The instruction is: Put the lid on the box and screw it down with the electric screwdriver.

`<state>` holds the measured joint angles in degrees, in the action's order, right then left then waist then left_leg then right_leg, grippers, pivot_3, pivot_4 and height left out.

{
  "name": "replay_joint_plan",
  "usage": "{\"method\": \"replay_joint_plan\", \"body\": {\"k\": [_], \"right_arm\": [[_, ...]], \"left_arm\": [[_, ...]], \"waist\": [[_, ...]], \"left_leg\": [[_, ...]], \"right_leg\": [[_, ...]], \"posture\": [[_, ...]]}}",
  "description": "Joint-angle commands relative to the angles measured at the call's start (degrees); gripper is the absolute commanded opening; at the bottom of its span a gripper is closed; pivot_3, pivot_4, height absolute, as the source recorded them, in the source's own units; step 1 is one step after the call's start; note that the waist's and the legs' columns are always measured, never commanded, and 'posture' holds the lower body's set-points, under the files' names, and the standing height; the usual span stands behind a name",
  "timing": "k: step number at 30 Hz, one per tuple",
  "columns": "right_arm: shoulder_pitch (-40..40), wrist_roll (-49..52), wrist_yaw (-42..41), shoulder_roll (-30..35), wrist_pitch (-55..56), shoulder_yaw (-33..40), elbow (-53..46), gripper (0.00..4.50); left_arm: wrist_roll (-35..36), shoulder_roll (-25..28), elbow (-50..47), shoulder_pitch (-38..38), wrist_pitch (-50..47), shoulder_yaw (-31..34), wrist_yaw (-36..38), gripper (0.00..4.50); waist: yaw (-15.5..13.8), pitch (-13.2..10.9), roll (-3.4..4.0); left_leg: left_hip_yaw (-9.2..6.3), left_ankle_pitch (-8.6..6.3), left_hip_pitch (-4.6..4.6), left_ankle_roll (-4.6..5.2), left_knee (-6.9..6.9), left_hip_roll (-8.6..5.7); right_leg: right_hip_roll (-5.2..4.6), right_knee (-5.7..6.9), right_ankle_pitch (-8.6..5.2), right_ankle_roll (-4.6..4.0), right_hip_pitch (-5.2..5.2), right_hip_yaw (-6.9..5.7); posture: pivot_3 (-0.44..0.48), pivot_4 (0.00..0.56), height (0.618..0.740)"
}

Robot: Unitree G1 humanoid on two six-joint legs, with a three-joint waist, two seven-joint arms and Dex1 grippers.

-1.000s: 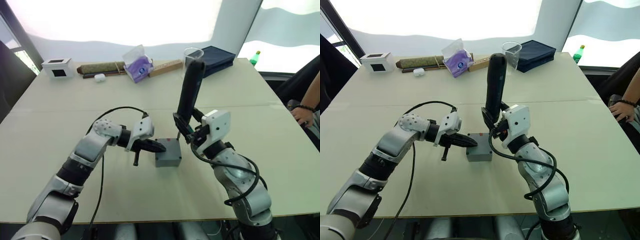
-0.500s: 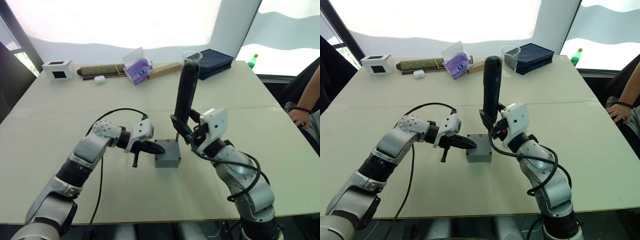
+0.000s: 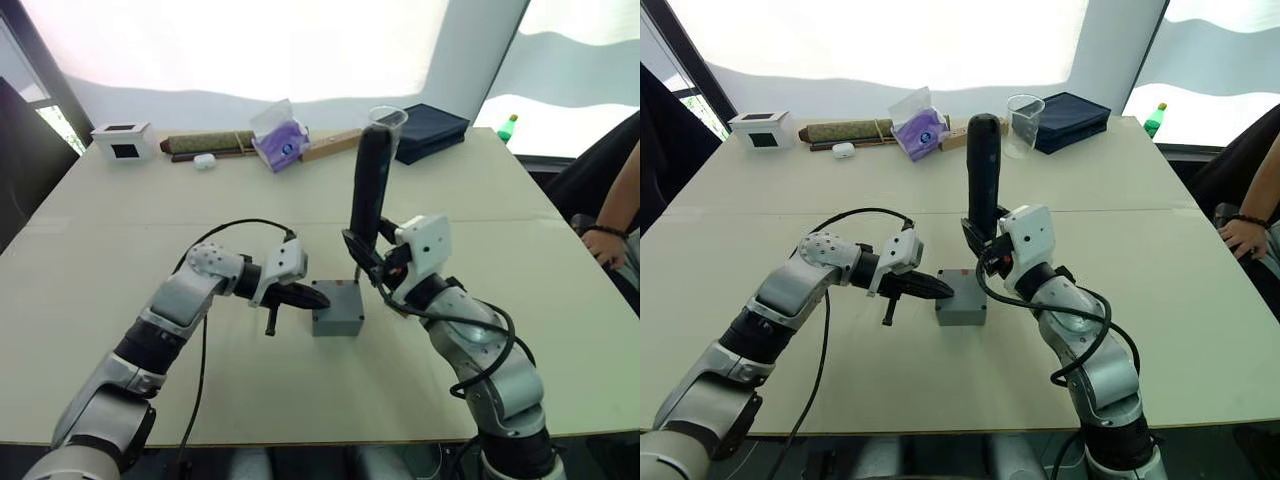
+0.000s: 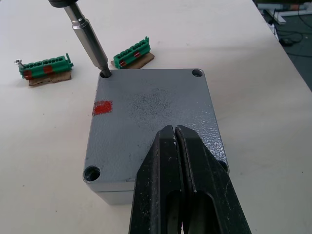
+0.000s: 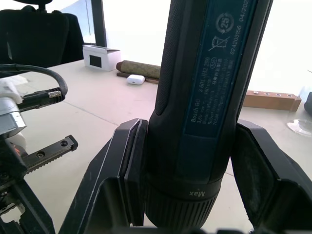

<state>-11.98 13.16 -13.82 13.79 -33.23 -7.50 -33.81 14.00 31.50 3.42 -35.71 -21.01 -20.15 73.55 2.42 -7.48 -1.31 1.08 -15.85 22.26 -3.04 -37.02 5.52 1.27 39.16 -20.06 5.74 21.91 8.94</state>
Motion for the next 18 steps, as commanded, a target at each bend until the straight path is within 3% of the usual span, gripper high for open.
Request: {"method": "replay_joint_plan", "body": {"k": [1,18], "right_arm": [[4.43,-0.49,-1.00,1.03,-3.66,-1.77,6.05,2.14],[4.06,0.22,-1.67,0.96,-3.02,-1.23,4.10,2.14]], "left_arm": [[-1.85,0.38,0.63,1.16,-0.57,-1.57,0.15,0.00],[-1.90,0.22,0.84,1.04,-0.47,-1.57,0.13,0.00]], "waist": [[0.01,0.02,-0.02],[0.04,0.03,-0.02]], "left_leg": [[0.00,0.00,-0.02,0.01,0.00,0.00],[-0.01,-0.04,-0.08,0.07,0.02,0.00]], "right_leg": [[0.00,-0.01,0.00,0.00,-0.02,0.00],[0.00,-0.04,-0.03,-0.02,-0.08,0.00]], "posture": [[0.000,0.150,0.740],[0.000,0.150,0.740]]}}
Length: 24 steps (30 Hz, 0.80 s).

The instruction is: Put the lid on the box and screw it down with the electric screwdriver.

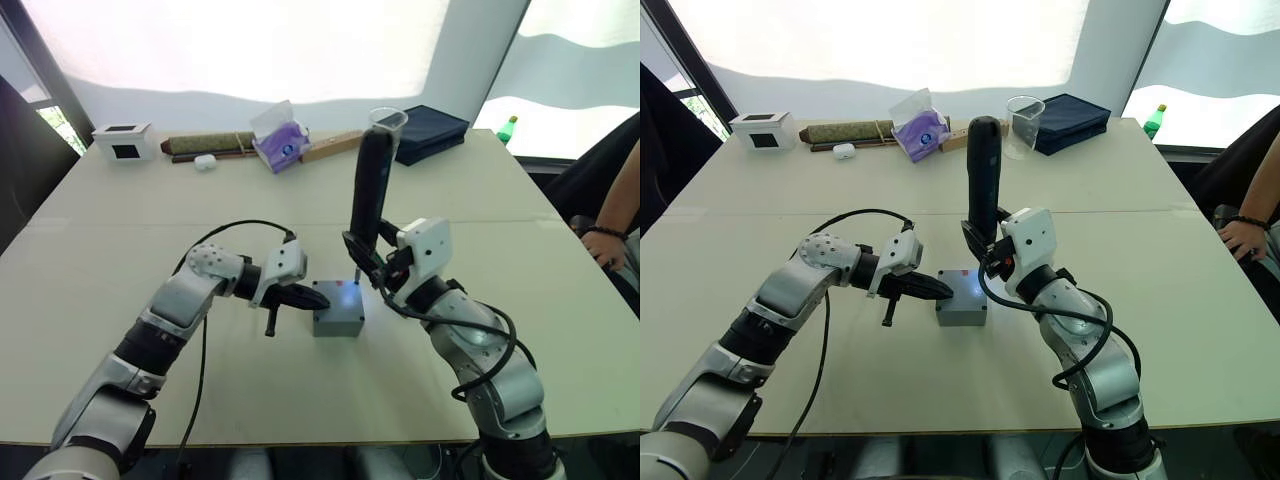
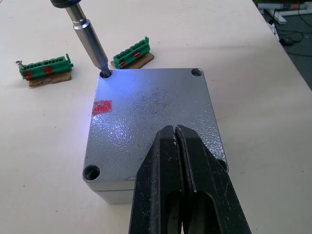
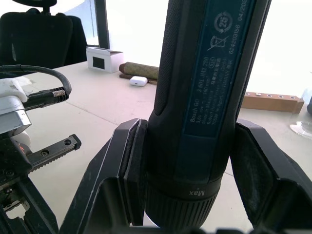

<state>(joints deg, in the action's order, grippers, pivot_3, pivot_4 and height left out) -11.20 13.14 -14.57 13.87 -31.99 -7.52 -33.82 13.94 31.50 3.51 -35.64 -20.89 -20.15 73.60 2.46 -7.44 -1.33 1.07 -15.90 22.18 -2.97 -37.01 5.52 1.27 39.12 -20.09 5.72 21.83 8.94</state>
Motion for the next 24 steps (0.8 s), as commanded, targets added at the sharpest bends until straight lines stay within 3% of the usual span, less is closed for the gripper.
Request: {"method": "replay_joint_plan", "body": {"k": [1,4,10,12,15,17,18,20,24], "right_arm": [[2.75,1.40,-0.88,0.32,-4.64,-0.25,3.41,2.14],[0.69,3.57,-0.98,0.15,-5.59,1.89,0.86,2.14],[-10.98,11.54,-0.58,2.45,-13.88,10.18,-7.03,2.14],[-20.80,21.26,2.55,3.30,-22.01,19.68,-7.89,2.14],[-28.77,30.39,6.45,4.51,-30.26,28.05,-6.74,2.14],[-36.81,34.78,12.17,6.56,-38.72,37.60,-1.24,2.14],[-41.45,35.05,13.27,7.42,-47.40,43.86,2.77,2.14],[-44.04,33.95,13.16,12.80,-57.64,48.54,7.60,2.14],[-37.11,35.20,13.48,24.87,-60.51,48.22,14.68,2.14]], "left_arm": [[-1.72,-0.04,0.88,0.86,-0.61,-1.52,-0.01,0.00],[-1.37,-0.58,0.94,0.52,-0.97,-1.43,0.02,0.00],[-1.13,-0.87,1.76,0.04,-0.96,-1.04,0.48,0.00],[-0.02,-2.00,2.53,0.06,-0.73,0.07,0.10,0.00],[1.19,-3.46,2.90,0.00,-1.37,1.80,-0.83,0.00],[3.07,-6.32,4.25,-2.37,-5.08,5.42,-5.98,0.00],[8.48,-8.14,4.36,-5.03,-11.41,9.35,-7.16,0.00],[15.74,-9.60,3.77,-8.42,-18.30,14.12,-6.37,0.00],[13.35,-5.55,0.07,-8.81,-15.92,9.92,-0.74,0.00]], "waist": [[-0.01,0.00,0.00],[-0.01,-0.03,0.03],[0.02,-0.41,0.45],[0.04,-0.77,0.69],[-0.26,-1.11,0.98],[-0.30,-1.14,1.05],[-0.27,-1.17,1.01],[-0.49,-1.25,0.92],[-0.41,-1.31,0.87]], "left_leg": [[0.00,0.00,0.00,0.00,0.00,0.00],[0.00,0.00,0.01,0.00,0.00,0.00],[0.01,0.00,0.28,0.00,0.00,-0.01],[0.03,0.01,0.45,-0.01,-0.01,-0.02],[0.05,0.08,0.81,-0.12,-0.09,-0.04],[-0.06,0.07,0.91,-0.12,-0.08,-0.03],[-0.03,0.07,0.99,-0.12,-0.05,-0.03],[-0.08,0.08,1.28,-0.12,-0.12,-0.03],[0.02,0.09,1.36,-0.14,0.01,-0.09]], "right_leg": [[0.00,0.00,0.00,0.00,0.00,0.00],[0.00,0.00,0.00,0.00,0.00,0.00],[-0.01,0.00,0.01,0.00,0.32,0.03],[-0.02,0.01,0.02,0.02,0.49,0.06],[-0.08,0.06,0.05,0.04,0.82,0.07],[-0.07,0.06,0.04,0.04,0.86,-0.02],[-0.08,0.05,0.04,0.04,0.95,0.00],[-0.07,0.11,0.05,0.05,1.22,-0.03],[-0.12,-0.03,0.04,0.05,1.33,0.04]], "posture": [[0.000,0.150,0.740],[0.000,0.150,0.740],[0.000,0.150,0.740],[0.000,0.150,0.740],[0.000,0.150,0.740],[0.000,0.150,0.740],[0.000,0.150,0.740],[0.000,0.150,0.740],[0.000,0.150,0.740]]}}
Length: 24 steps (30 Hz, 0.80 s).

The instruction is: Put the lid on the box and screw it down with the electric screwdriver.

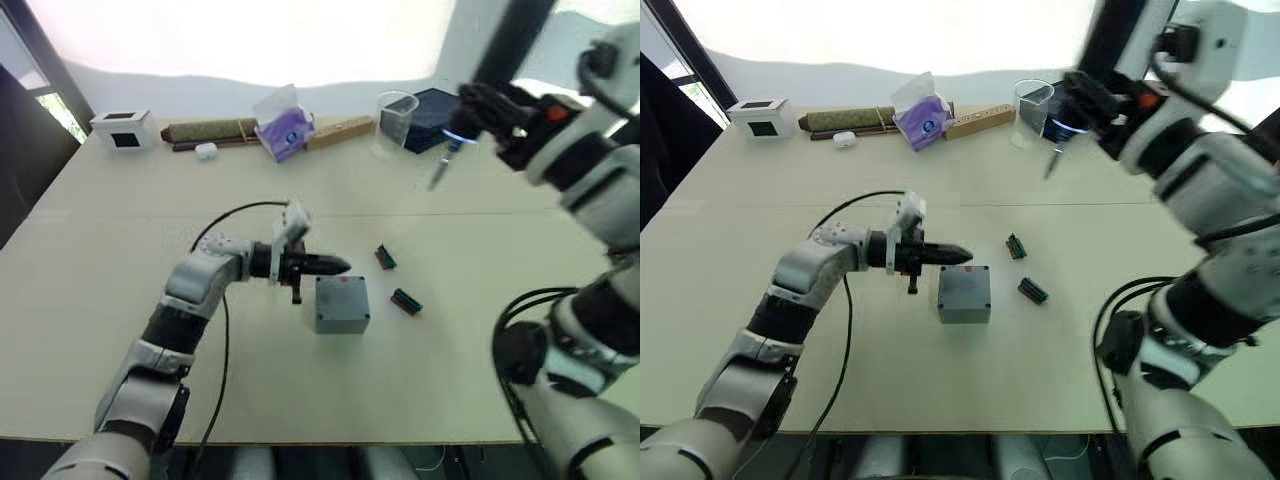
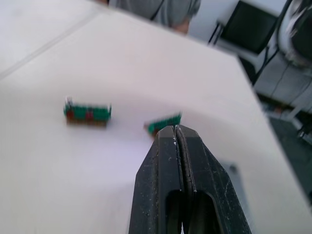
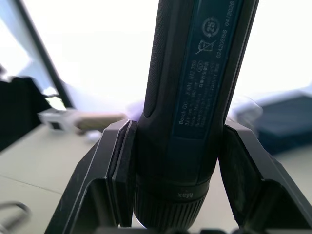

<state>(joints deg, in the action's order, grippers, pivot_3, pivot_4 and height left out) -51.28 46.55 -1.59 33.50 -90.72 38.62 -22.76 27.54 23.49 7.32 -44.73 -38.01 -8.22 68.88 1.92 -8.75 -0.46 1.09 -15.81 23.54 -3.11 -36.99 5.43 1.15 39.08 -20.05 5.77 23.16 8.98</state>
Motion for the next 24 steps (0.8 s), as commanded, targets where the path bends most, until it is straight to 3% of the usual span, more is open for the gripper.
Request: {"method": "replay_joint_plan", "body": {"k": [1,3,5,11,14,24], "right_arm": [[3.45,2.32,1.13,6.00,-1.78,3.01,5.23,2.14],[10.08,6.73,1.00,13.20,-1.78,1.60,12.20,2.14],[19.96,15.26,-2.71,21.59,-1.78,-2.23,16.37,2.14],[29.90,27.81,-2.52,26.76,-1.78,-7.97,21.63,2.14],[27.85,25.93,-1.56,26.33,-1.78,-9.91,27.68,2.14],[25.27,15.14,-7.80,27.01,-0.44,-17.97,30.63,2.14]], "left_arm": [[-0.15,2.96,-4.36,0.30,1.25,-2.62,4.86,0.00],[-0.36,4.34,-6.22,-0.14,2.29,-4.40,7.72,0.00],[-2.80,6.04,-7.24,-0.64,5.94,-7.06,10.72,0.00],[-6.12,4.93,-3.72,-1.99,12.49,-8.44,10.56,0.00],[-6.86,4.41,-3.17,-1.63,13.35,-8.70,10.28,0.00],[-7.72,4.69,-5.36,1.22,12.81,-8.70,8.73,0.00]], "waist": [[0.32,-0.03,0.07],[0.68,-0.30,0.52],[0.45,-0.41,0.44],[1.75,-0.60,0.43],[2.13,-0.69,0.33],[1.73,-0.70,0.34]], "left_leg": [[0.04,0.08,-0.01,-0.14,0.00,0.00],[0.17,0.10,-0.02,-0.16,0.02,0.00],[0.27,0.11,-0.02,-0.18,0.00,-0.03],[0.27,0.08,-0.10,-0.13,0.02,-0.01],[0.24,0.07,-0.13,-0.11,-0.05,-0.01],[0.22,0.10,-0.11,-0.16,-0.09,-0.04]], "right_leg": [[0.00,-0.01,-0.01,0.00,0.02,0.04],[0.03,-0.01,-0.02,0.02,0.20,0.27],[0.03,-0.02,-0.05,0.06,0.26,0.33],[0.09,-0.07,-0.11,0.03,0.17,0.51],[0.10,-0.02,0.01,0.22,0.07,0.51],[0.06,-0.02,0.06,0.30,0.07,0.49]], "posture": [[0.000,0.150,0.740],[0.000,0.150,0.740],[0.000,0.150,0.740],[0.000,0.150,0.740],[0.000,0.150,0.740],[0.000,0.150,0.740]]}}
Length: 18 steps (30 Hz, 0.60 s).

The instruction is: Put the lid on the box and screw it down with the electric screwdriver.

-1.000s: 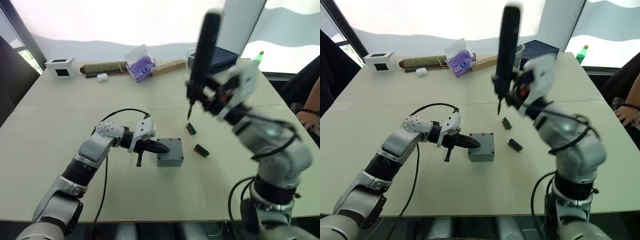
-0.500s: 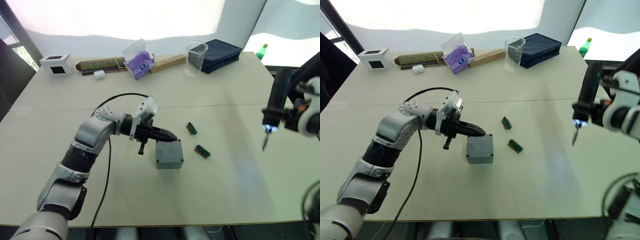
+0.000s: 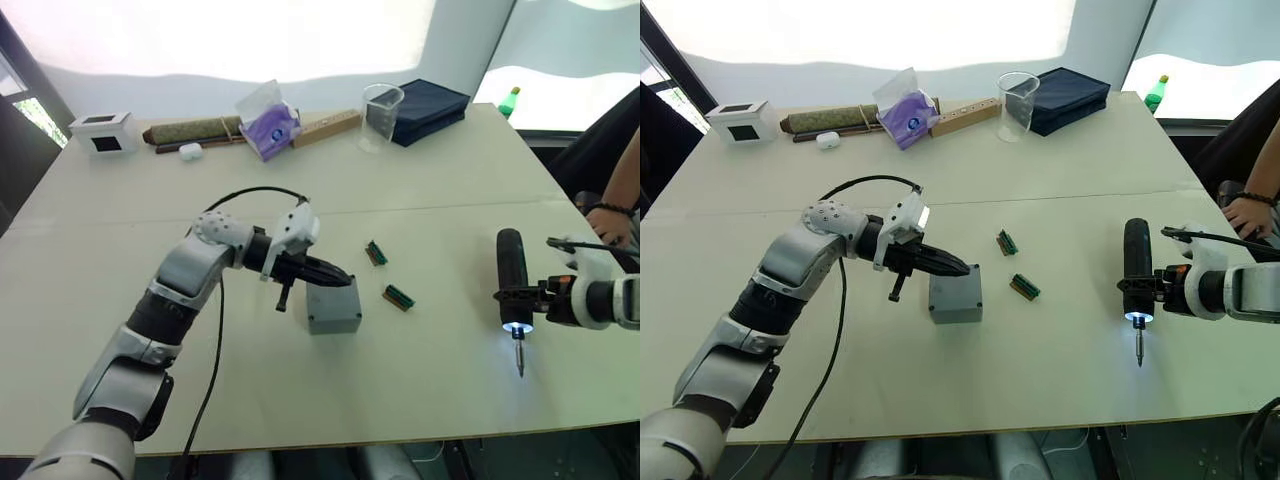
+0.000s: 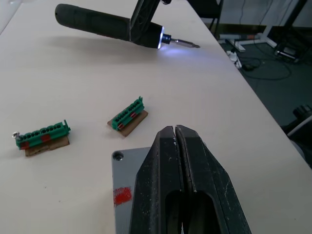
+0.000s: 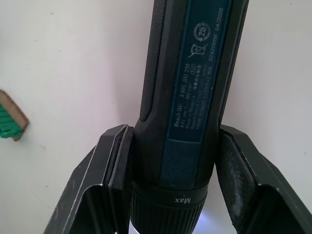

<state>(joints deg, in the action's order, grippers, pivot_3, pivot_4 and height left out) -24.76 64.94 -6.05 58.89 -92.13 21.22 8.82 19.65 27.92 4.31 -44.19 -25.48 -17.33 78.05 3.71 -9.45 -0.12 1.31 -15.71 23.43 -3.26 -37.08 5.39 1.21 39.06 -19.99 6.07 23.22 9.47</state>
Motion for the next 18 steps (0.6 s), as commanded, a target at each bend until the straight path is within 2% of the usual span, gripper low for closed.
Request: {"method": "replay_joint_plan", "body": {"k": [1,2,4,5,8,13,18], "right_arm": [[-1.29,-4.36,-4.22,1.73,1.33,-1.13,-0.88,2.14],[-1.25,-5.70,-4.66,1.82,2.05,-1.67,-0.78,2.14],[-0.95,-8.92,-5.21,2.12,3.81,-2.76,-1.02,3.09],[-0.87,-9.50,-6.18,2.14,3.93,-2.99,-1.46,3.23],[-0.44,-11.06,-8.84,2.58,4.09,-4.23,-4.62,4.33],[-1.17,-13.45,-10.73,1.67,3.98,-2.63,-6.54,4.42],[-4.66,-15.02,-12.65,8.39,4.48,-2.15,-18.23,4.42]], "left_arm": [[0.20,0.39,-2.70,0.98,0.11,0.46,-0.54,0.00],[0.09,0.61,-2.91,1.29,0.13,0.43,-0.61,0.00],[-0.34,0.96,-2.96,1.66,0.54,0.36,-0.75,0.00],[-0.62,1.02,-2.65,1.74,0.91,0.39,-0.78,0.00],[-1.08,0.86,-1.05,1.50,1.72,0.62,-0.88,0.00],[-2.41,0.55,0.41,1.21,3.34,0.52,-1.53,0.00],[-2.67,1.49,3.60,-0.35,3.55,2.92,-2.55,0.00]], "waist": [[-0.10,0.00,0.00],[-0.16,0.00,0.00],[-0.23,0.00,0.00],[-0.35,0.00,0.00],[-0.82,0.00,0.00],[-1.26,0.00,0.00],[-1.26,-0.09,0.18]], "left_leg": [[0.00,0.00,0.00,0.00,0.00,0.00],[0.00,0.00,0.00,0.00,-0.01,0.00],[0.00,0.00,0.00,0.00,-0.01,0.00],[0.00,0.00,0.00,0.00,-0.03,0.00],[0.00,0.00,0.00,0.00,-0.07,0.00],[0.00,0.00,0.00,0.00,-0.06,0.00],[0.01,0.00,0.00,0.00,-0.08,0.00]], "right_leg": [[0.00,0.00,0.00,0.00,0.00,0.00],[0.00,0.00,0.00,0.00,0.00,0.00],[0.00,0.00,0.00,0.00,0.00,0.00],[0.00,0.00,0.00,0.00,-0.01,0.00],[0.00,0.01,0.00,0.00,-0.03,0.00],[0.00,0.01,0.00,0.00,-0.02,0.00],[-0.01,0.07,0.00,0.00,0.01,0.00]], "posture": [[0.000,0.150,0.740],[0.000,0.150,0.740],[0.000,0.150,0.740],[0.000,0.150,0.740],[0.000,0.150,0.740],[0.000,0.150,0.740],[0.000,0.150,0.740]]}}
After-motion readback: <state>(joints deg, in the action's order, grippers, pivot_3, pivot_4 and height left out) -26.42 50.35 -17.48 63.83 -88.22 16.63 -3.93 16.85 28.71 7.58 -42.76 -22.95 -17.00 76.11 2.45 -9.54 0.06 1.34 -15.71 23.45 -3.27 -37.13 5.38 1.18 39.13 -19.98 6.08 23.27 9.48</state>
